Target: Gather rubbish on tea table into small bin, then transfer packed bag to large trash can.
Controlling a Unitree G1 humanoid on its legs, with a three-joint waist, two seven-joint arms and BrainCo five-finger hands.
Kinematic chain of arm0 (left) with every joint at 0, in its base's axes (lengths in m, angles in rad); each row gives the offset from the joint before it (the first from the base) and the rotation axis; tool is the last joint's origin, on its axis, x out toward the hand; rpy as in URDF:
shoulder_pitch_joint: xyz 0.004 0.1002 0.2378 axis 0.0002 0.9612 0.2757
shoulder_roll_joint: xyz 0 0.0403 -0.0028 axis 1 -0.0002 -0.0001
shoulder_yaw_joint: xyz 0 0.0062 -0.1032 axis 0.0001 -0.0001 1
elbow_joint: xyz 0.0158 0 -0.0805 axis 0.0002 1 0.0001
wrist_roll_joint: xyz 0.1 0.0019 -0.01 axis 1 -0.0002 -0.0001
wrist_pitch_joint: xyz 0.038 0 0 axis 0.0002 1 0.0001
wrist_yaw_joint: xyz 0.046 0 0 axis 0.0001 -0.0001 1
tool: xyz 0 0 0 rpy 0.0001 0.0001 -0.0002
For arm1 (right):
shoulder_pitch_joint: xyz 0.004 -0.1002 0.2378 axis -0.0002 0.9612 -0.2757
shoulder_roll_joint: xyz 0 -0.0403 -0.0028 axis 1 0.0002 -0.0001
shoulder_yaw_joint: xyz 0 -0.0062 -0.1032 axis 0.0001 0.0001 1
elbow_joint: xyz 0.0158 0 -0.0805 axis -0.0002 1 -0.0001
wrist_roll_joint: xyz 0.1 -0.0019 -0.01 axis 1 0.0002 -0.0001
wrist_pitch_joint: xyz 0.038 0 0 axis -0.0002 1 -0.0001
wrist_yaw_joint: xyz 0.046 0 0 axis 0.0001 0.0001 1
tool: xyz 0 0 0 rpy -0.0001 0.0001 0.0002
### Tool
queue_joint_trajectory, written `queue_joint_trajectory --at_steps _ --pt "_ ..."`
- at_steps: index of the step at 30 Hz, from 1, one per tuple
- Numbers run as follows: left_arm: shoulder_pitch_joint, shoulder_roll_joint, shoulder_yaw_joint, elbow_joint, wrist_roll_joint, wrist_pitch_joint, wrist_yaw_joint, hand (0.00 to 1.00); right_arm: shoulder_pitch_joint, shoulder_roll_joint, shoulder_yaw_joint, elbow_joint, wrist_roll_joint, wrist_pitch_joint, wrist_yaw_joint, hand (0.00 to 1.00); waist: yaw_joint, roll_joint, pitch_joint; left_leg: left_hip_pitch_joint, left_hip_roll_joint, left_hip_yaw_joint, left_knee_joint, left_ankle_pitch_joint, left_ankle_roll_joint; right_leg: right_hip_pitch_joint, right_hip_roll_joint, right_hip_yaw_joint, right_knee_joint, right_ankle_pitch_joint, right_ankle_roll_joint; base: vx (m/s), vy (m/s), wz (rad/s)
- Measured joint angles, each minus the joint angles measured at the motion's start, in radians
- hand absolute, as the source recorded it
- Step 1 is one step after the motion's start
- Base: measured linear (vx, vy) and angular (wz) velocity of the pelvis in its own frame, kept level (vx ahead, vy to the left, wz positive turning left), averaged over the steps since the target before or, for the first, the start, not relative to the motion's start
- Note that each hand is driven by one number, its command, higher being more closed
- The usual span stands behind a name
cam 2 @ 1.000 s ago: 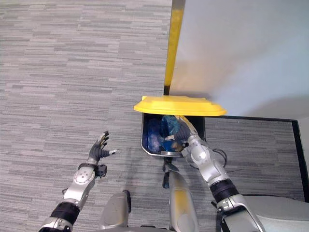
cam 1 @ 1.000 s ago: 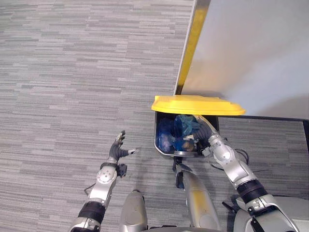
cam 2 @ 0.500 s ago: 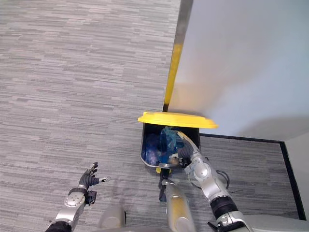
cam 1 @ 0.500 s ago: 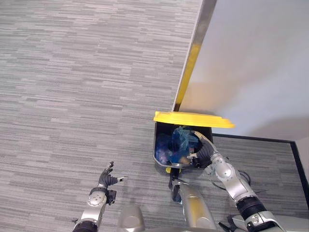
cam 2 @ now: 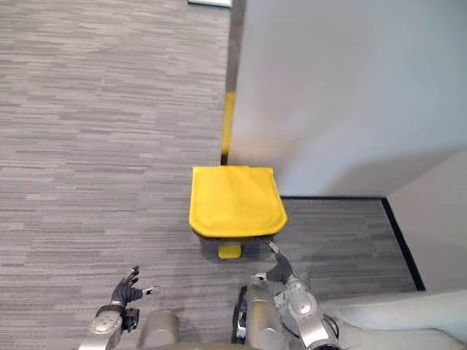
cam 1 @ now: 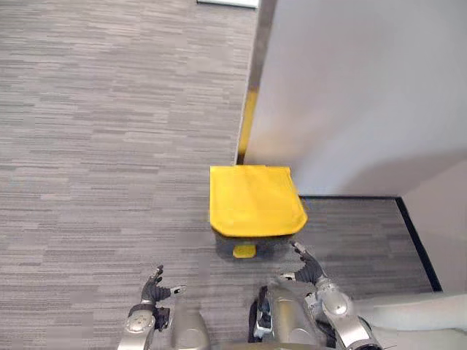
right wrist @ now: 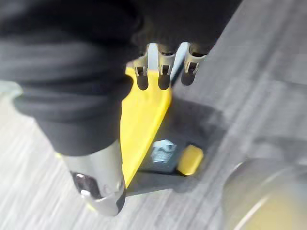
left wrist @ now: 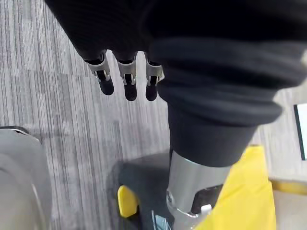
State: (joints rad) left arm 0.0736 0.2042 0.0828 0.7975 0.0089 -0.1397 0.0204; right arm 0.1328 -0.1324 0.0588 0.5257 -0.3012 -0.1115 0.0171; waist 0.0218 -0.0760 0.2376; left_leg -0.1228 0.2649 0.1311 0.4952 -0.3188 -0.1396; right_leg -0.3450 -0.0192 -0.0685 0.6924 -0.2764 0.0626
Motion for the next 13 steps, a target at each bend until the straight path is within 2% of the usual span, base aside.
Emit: queue_joint_trajectory --at_steps 1,2,3,4,6,10,13 --pt "-0.013 0.007 0.026 0.010 -0.003 0.000 -0.005 0.00 0.019 0.000 -0.017 0.015 0.021 0.000 0.008 0.00 -0.011 -0.024 -0.008 0.019 -0.031 0.028 -0.020 0.019 -0.026 0.010 -0.022 0.017 -0.015 -0.042 -0.050 -0.08 -0.213 -0.62" --pt "-0.027 0.001 0.039 0.027 -0.006 0.001 -0.005 0.00 0.012 -0.005 -0.027 0.057 0.026 0.004 0.008 0.00 -0.012 -0.017 -0.008 0.031 -0.029 0.033 -0.032 0.027 -0.025 0.014 -0.010 0.026 -0.017 -0.033 -0.056 -0.09 -0.214 -0.40" --pt "-0.043 0.001 0.047 0.051 -0.015 0.000 -0.014 0.00 0.008 -0.017 -0.036 0.133 0.037 0.014 0.008 0.00 -0.013 0.007 -0.023 0.047 -0.014 0.043 -0.064 0.039 -0.026 0.033 0.019 0.034 -0.063 -0.005 -0.068 -0.09 -0.120 -0.45" --pt "-0.053 0.002 0.053 0.064 -0.019 -0.001 -0.020 0.00 0.013 -0.027 -0.040 0.167 0.044 0.021 0.008 0.00 -0.013 0.024 -0.039 0.054 -0.007 0.043 -0.089 0.044 -0.021 0.042 0.036 0.037 -0.102 0.011 -0.064 -0.11 -0.063 -0.42" --pt "-0.063 0.004 0.077 0.080 -0.026 -0.003 -0.021 0.00 0.012 -0.038 -0.053 0.216 0.057 0.030 0.008 0.00 -0.021 0.044 -0.054 0.073 -0.007 0.042 -0.154 0.074 0.011 0.068 0.056 0.045 -0.192 0.064 -0.061 -0.08 -0.020 -0.23" --pt "-0.063 0.021 0.087 0.126 -0.036 0.000 -0.024 0.00 0.000 -0.051 -0.069 0.263 0.076 0.031 0.008 0.00 -0.033 0.049 -0.071 0.104 -0.033 0.045 -0.252 0.133 0.010 0.093 0.054 0.060 -0.288 0.129 -0.049 -0.06 0.036 -0.08" --pt "-0.063 0.041 0.089 0.151 -0.036 0.001 -0.042 0.00 -0.006 -0.053 -0.101 0.295 0.089 0.031 0.008 0.00 -0.033 0.051 -0.080 0.124 -0.045 0.065 -0.279 0.150 -0.002 0.119 0.042 0.069 -0.333 0.160 -0.041 -0.02 0.088 -0.05"
